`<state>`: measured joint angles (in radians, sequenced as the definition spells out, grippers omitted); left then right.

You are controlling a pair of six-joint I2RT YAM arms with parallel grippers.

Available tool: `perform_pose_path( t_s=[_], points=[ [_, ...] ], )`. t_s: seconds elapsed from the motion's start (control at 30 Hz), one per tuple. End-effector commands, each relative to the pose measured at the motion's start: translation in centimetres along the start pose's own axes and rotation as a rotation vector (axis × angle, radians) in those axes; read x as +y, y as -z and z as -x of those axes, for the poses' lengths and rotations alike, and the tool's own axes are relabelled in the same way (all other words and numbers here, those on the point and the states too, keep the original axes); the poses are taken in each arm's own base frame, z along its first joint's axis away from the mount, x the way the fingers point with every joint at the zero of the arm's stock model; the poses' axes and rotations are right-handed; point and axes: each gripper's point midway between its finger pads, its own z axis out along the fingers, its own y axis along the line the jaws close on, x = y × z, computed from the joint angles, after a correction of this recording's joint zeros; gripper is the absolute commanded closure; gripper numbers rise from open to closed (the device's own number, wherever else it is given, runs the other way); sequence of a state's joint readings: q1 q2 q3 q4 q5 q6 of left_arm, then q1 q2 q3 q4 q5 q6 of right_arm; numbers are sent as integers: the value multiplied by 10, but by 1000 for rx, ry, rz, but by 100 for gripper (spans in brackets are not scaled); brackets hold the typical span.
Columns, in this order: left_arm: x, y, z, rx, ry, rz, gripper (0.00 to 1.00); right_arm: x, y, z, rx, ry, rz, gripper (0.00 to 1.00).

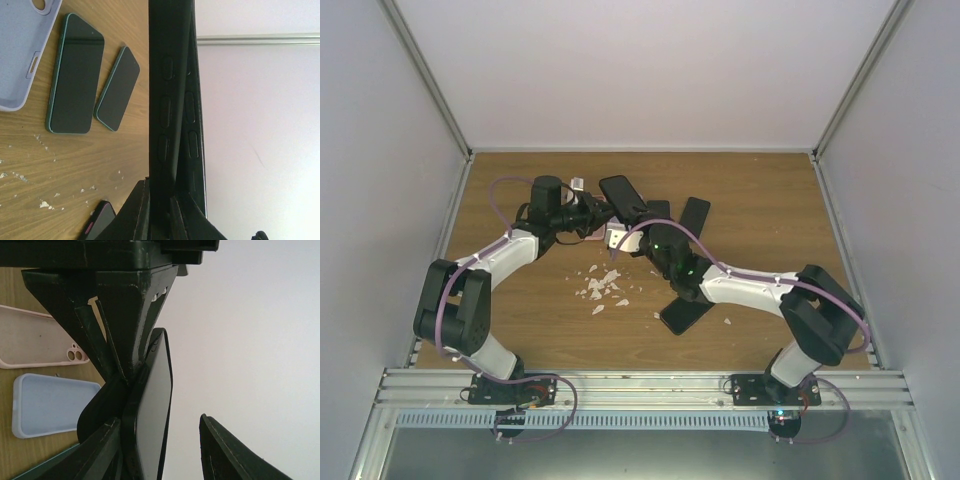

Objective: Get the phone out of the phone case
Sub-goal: Remove the phone case from the phone.

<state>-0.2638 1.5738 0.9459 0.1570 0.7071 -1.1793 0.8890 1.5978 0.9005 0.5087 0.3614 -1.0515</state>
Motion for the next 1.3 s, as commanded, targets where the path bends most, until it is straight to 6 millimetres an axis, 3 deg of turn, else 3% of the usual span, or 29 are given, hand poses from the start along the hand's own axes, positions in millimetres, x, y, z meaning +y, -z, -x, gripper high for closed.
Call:
perform_pose_path(
  t_s=[0.0, 0.27, 0.4, 0.5, 0.73, 1.03, 1.27],
  points=[
    [-40, 4, -14, 61, -112, -124, 100, -10, -6, -2, 8, 33, -79, 58],
    [-38, 6, -21, 83, -130, -119, 100, -22, -15, -16, 35, 70, -140, 66],
    [-35, 6, -22, 84, -129, -115, 100, -32, -16, -19, 39, 62, -157, 81],
    [-32, 6, -22, 78, -121, -103, 100, -43, -15, -15, 32, 32, -169, 99],
    [-13, 6, -7, 16, -96, -28, 100, -70, -8, -1, 6, -92, -150, 100],
    [11, 7, 6, -37, -94, 61, 100, -83, -7, 8, 10, -209, -81, 100],
    [25, 12, 15, -74, -105, 120, 100, -104, -3, 16, 3, -286, -60, 100]
  ],
)
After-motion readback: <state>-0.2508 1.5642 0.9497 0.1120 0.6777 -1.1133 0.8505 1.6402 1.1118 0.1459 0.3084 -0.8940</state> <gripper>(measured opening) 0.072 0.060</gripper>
